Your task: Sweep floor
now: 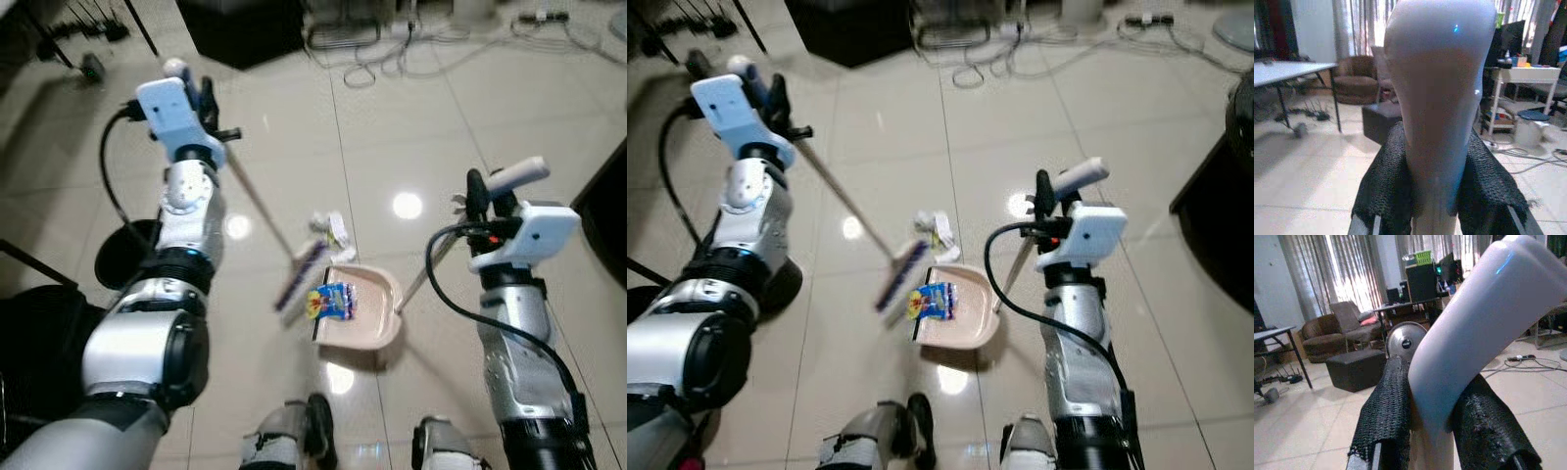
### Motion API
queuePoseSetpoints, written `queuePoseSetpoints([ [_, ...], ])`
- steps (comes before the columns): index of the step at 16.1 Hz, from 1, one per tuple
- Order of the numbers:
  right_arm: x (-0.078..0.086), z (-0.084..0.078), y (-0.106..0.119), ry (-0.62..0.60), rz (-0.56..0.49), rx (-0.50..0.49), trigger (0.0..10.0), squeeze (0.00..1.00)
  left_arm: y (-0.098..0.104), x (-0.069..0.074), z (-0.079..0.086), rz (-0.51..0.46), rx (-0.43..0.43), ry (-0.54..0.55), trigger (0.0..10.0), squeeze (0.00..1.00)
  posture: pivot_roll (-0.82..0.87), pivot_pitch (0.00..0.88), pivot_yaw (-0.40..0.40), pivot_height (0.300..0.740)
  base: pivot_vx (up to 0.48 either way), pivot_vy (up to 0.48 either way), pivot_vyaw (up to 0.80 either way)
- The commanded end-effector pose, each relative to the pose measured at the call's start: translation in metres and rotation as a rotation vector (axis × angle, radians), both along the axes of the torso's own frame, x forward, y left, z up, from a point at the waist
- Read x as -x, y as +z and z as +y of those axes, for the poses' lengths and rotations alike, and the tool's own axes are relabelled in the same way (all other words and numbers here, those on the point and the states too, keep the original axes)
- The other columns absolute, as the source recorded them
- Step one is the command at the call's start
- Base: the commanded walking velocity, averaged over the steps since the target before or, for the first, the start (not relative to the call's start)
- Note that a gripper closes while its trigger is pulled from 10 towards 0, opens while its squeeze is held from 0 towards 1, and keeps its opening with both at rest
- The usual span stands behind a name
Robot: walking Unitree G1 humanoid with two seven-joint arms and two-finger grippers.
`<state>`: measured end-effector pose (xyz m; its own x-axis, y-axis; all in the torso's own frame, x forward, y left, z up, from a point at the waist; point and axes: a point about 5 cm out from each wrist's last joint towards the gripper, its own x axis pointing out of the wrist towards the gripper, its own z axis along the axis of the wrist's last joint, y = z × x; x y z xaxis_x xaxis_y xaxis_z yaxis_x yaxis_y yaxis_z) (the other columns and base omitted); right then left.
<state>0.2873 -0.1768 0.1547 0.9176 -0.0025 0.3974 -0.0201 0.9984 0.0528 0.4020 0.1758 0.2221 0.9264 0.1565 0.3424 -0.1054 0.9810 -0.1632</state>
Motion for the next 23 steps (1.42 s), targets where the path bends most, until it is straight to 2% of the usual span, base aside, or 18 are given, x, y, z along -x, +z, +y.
queuePoseSetpoints([
  [1,0.004,0.002,0.005,0.023,-0.016,-0.009,10.0,0.0,0.001,0.002,0.007,-0.019,-0.028,0.019,10.0,0.0,-0.07,0.073,0.161,0.74,0.0,0.0,0.0],
  [7,0.005,-0.006,0.011,0.006,-0.015,-0.02,10.0,0.0,-0.004,0.001,-0.035,-0.002,0.081,-0.141,10.0,0.0,-0.08,0.062,0.166,0.74,0.0,0.0,0.0],
  [9,0.004,-0.009,0.013,-0.002,-0.014,-0.022,10.0,0.0,-0.005,0.001,-0.035,0.002,0.086,-0.147,10.0,0.0,-0.08,0.063,0.167,0.74,0.0,0.0,0.0],
  [10,0.003,-0.012,0.014,-0.009,-0.014,-0.025,10.0,0.0,-0.004,0.002,-0.032,0.009,0.125,-0.134,10.0,0.0,-0.07,0.064,0.165,0.74,0.0,0.0,0.0],
  [13,0.002,-0.017,0.015,-0.016,-0.012,-0.02,10.0,0.0,0.008,0.004,-0.028,-0.017,0.205,-0.122,10.0,0.0,-0.06,0.07,0.162,0.74,0.0,0.0,0.0],
  [15,0.001,-0.02,0.015,-0.02,-0.007,-0.015,10.0,0.0,0.021,0.005,-0.028,-0.035,0.207,-0.123,10.0,0.0,-0.06,0.072,0.162,0.74,0.0,0.0,0.0],
  [17,0.001,-0.024,0.014,-0.031,-0.002,-0.009,10.0,0.0,0.033,0.006,-0.028,-0.054,0.178,-0.14,10.0,0.0,-0.05,0.075,0.164,0.74,0.0,0.0,0.0],
  [19,0.001,-0.026,0.015,-0.041,-0.002,-0.005,10.0,0.0,0.035,0.006,-0.025,-0.031,0.107,-0.132,10.0,0.0,-0.05,0.075,0.165,0.74,0.0,0.0,0.0],
  [23,0.002,-0.022,0.014,-0.036,0.033,0.035,10.0,0.0,0.015,0.003,-0.014,0.127,-0.08,-0.079,10.0,0.0,-0.07,0.066,0.154,0.74,0.0,0.0,0.0],
])
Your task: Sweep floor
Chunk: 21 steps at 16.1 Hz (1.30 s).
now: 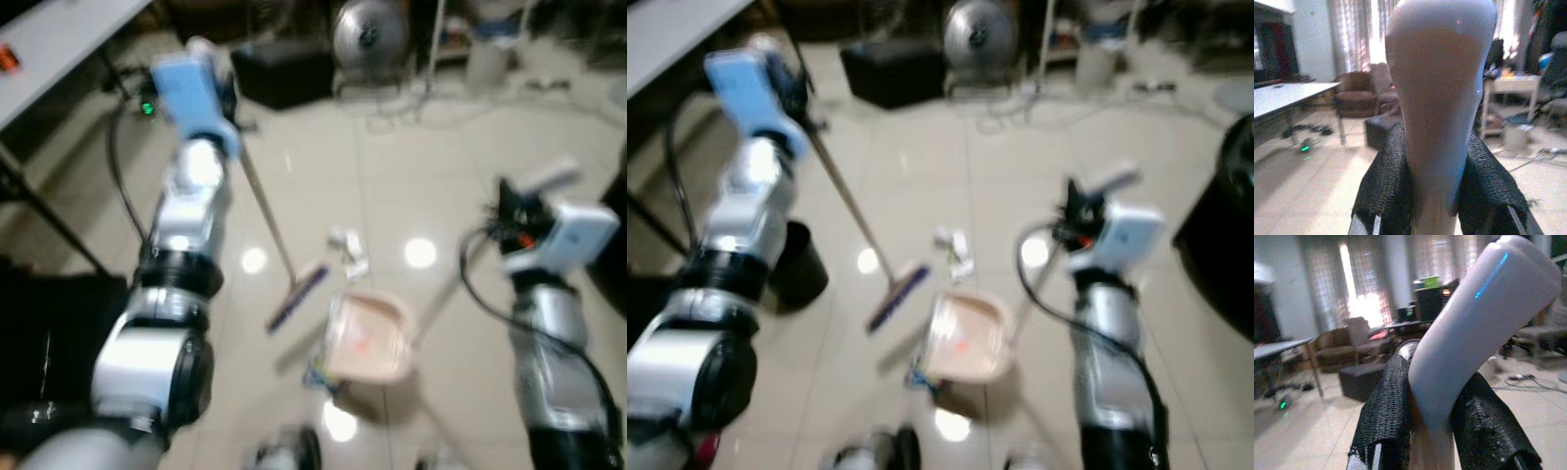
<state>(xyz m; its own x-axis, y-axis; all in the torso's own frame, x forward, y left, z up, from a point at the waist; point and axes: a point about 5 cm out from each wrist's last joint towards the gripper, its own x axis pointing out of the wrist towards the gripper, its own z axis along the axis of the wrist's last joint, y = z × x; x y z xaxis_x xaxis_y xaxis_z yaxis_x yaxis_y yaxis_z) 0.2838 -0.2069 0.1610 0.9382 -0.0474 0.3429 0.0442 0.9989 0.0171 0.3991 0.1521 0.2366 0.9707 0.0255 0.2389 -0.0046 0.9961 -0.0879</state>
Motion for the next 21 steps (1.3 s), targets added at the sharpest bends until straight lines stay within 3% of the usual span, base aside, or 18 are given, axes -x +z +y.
queuePoseSetpoints([
  [1,0.0,0.008,0.006,0.015,-0.007,0.018,10.0,0.0,0.0,0.003,0.012,-0.009,-0.053,0.035,10.0,0.0,-0.07,0.064,0.149,0.74,0.0,0.0,0.0],
  [5,0.005,0.001,0.018,-0.089,0.066,0.049,10.0,0.0,-0.011,0.019,0.023,-0.026,-0.236,0.004,10.0,0.0,-0.09,0.037,0.12,0.74,0.0,0.0,0.0],
  [6,0.005,0.0,0.02,-0.104,0.074,0.054,10.0,0.0,-0.013,0.022,0.024,-0.029,-0.251,0.003,10.0,0.0,-0.09,0.037,0.12,0.74,0.0,0.0,0.0],
  [8,0.008,-0.009,0.031,-0.223,0.071,0.168,10.0,0.0,-0.03,0.05,0.022,-0.034,-0.253,-0.049,10.0,0.0,-0.08,0.028,0.105,0.74,0.0,0.0,0.0],
  [10,0.013,-0.013,0.032,-0.237,0.09,0.135,10.0,0.0,-0.04,0.066,0.016,-0.028,-0.253,-0.079,10.0,0.0,-0.09,0.025,0.101,0.74,0.0,0.0,0.0],
  [13,0.019,0.003,0.043,-0.114,0.061,0.074,10.0,0.0,-0.063,0.095,0.002,-0.012,-0.211,-0.138,10.0,0.0,-0.09,0.015,0.081,0.74,0.0,0.0,0.0],
  [17,0.017,0.018,0.041,-0.029,0.085,0.101,10.0,0.0,-0.065,0.108,-0.004,-0.006,-0.236,-0.139,10.0,0.0,-0.08,0.012,0.036,0.74,0.063,0.0,0.0],
  [21,0.019,0.021,0.037,-0.015,0.111,0.118,10.0,0.0,-0.066,0.114,-0.009,0.002,-0.258,-0.168,10.0,0.0,-0.08,0.024,0.046,0.74,0.345,0.0,0.46],
])
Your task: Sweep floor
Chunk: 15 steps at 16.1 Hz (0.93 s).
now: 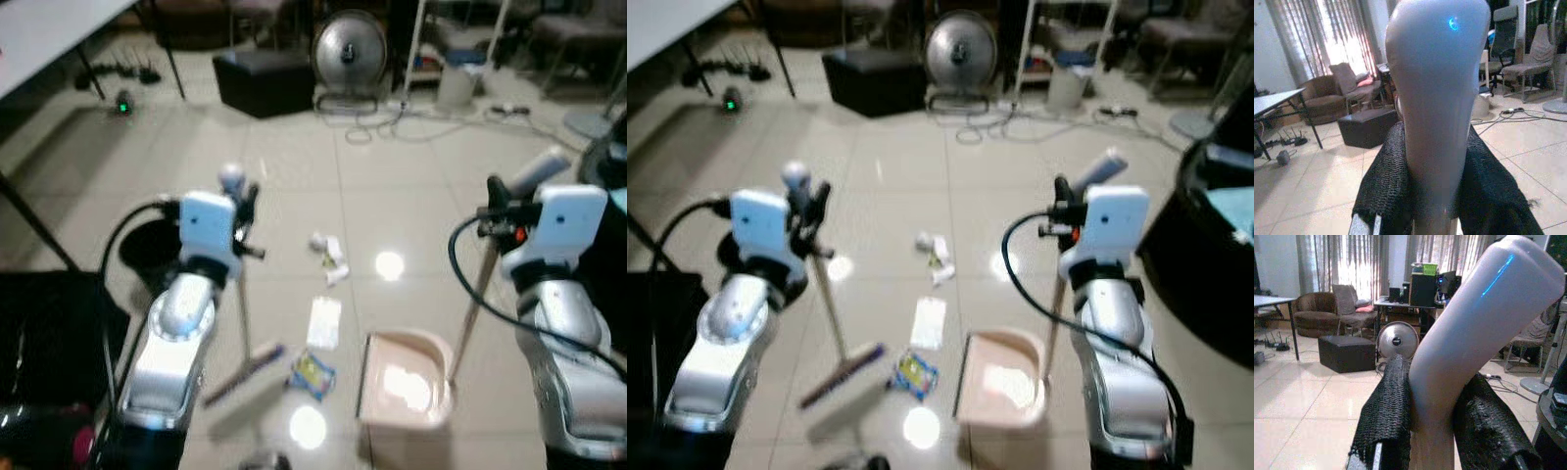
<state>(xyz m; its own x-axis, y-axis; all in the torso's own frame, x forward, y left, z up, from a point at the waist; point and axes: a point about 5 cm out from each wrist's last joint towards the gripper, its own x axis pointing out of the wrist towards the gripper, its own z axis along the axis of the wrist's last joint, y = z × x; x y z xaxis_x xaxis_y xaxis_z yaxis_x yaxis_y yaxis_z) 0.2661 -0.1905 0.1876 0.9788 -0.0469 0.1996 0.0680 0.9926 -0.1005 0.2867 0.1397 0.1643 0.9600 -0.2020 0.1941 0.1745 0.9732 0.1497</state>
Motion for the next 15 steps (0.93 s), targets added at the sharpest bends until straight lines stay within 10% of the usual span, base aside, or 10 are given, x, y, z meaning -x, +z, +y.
queuePoseSetpoints([
  [1,0.003,0.004,0.009,0.011,-0.039,0.007,10.0,0.0,0.007,0.002,0.003,-0.02,-0.014,0.008,10.0,0.0,-0.08,0.031,0.06,0.74,0.382,0.0,0.8],
  [15,0.016,-0.004,-0.006,-0.039,0.001,-0.082,10.0,0.0,0.01,-0.003,-0.005,-0.001,-0.003,-0.021,10.0,0.0,-0.08,0.052,0.082,0.74,0.38,0.0,0.0],
])
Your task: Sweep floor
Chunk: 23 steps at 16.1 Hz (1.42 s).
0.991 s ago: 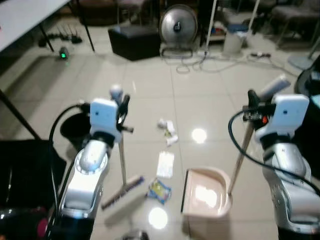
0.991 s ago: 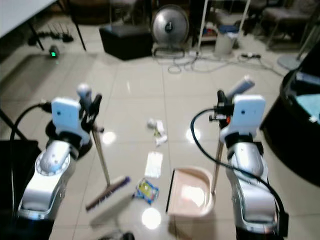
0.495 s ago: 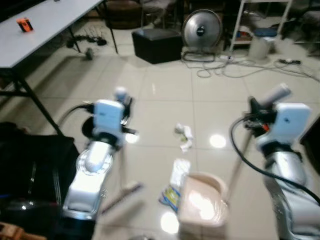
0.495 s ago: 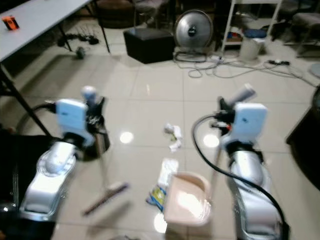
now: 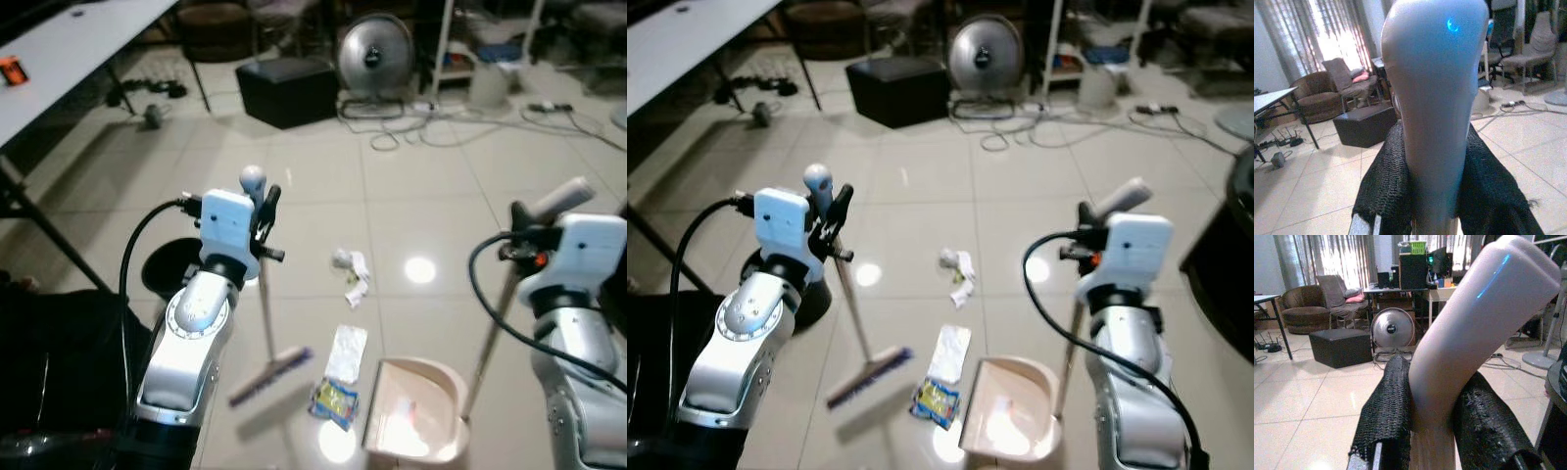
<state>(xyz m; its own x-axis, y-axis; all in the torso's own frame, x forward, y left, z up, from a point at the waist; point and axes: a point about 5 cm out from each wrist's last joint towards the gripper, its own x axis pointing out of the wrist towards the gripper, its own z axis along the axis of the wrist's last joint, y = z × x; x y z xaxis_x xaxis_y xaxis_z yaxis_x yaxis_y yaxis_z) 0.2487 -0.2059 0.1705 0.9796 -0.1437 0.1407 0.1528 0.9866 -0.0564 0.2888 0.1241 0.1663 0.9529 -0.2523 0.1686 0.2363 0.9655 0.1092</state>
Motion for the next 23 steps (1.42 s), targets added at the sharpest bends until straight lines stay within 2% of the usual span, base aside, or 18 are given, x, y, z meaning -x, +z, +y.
queuePoseSetpoints([
  [1,-0.001,0.012,0.011,0.052,-0.059,-0.033,10.0,0.0,0.008,-0.001,0.011,-0.037,-0.036,0.037,10.0,0.0,-0.08,0.053,0.083,0.74,0.379,0.0,-0.55],
  [3,-0.001,0.013,0.01,0.053,-0.056,-0.037,10.0,0.0,0.008,-0.002,0.011,-0.036,-0.036,0.038,10.0,0.0,-0.08,0.053,0.086,0.74,0.373,0.0,-0.8],
  [8,-0.001,0.012,0.006,0.045,-0.042,-0.027,10.0,0.0,0.009,-0.002,0.012,-0.041,-0.027,0.047,10.0,0.0,-0.07,0.054,0.084,0.74,0.344,0.0,0.0],
  [10,-0.001,0.01,0.003,0.037,-0.034,-0.022,10.0,0.0,0.007,-0.001,0.015,-0.028,-0.031,0.054,10.0,0.0,-0.07,0.052,0.082,0.74,0.0,0.0,0.0],
  [12,-0.002,0.009,-0.001,0.041,-0.013,0.035,10.0,0.0,0.003,-0.001,0.019,-0.016,-0.059,0.083,10.0,0.0,-0.06,0.061,0.086,0.74,0.0,0.0,0.0],
  [13,-0.005,0.009,-0.007,0.045,0.01,0.089,10.0,0.0,0.001,-0.001,0.023,-0.015,-0.07,0.107,10.0,0.0,-0.06,0.067,0.087,0.74,0.0,0.0,0.0],
  [15,-0.01,0.01,-0.012,0.06,0.012,0.126,10.0,0.0,-0.002,-0.002,0.035,-0.02,-0.077,0.183,10.0,0.0,-0.04,0.088,0.09,0.74,0.0,0.0,0.0],
  [16,-0.017,0.013,-0.019,0.085,0.001,0.134,10.0,0.0,-0.009,-0.005,0.053,0.0,-0.096,0.294,10.0,0.0,-0.02,0.108,0.09,0.74,0.0,0.0,0.0],
  [18,-0.026,0.015,-0.025,0.104,-0.023,0.136,10.0,0.0,-0.017,-0.006,0.067,0.009,-0.06,0.384,10.0,0.0,0.0,0.144,0.087,0.74,0.0,0.0,0.0],
  [20,-0.033,0.019,-0.03,0.13,-0.041,0.136,10.0,0.0,-0.023,-0.01,0.073,0.015,-0.04,0.418,10.0,0.0,0.03,0.19,0.081,0.74,0.0,0.0,0.0],
  [22,-0.046,0.029,-0.036,0.204,-0.062,0.2,10.0,0.0,-0.03,-0.02,0.075,0.03,0.013,0.428,10.0,0.0,0.06,0.261,0.093,0.74,0.0,0.0,0.0],
  [23,-0.047,0.031,-0.037,0.214,-0.067,0.21,10.0,0.0,-0.03,-0.02,0.075,0.028,0.021,0.436,10.0,0.0,0.06,0.272,0.095,0.74,0.0,0.0,0.0],
])
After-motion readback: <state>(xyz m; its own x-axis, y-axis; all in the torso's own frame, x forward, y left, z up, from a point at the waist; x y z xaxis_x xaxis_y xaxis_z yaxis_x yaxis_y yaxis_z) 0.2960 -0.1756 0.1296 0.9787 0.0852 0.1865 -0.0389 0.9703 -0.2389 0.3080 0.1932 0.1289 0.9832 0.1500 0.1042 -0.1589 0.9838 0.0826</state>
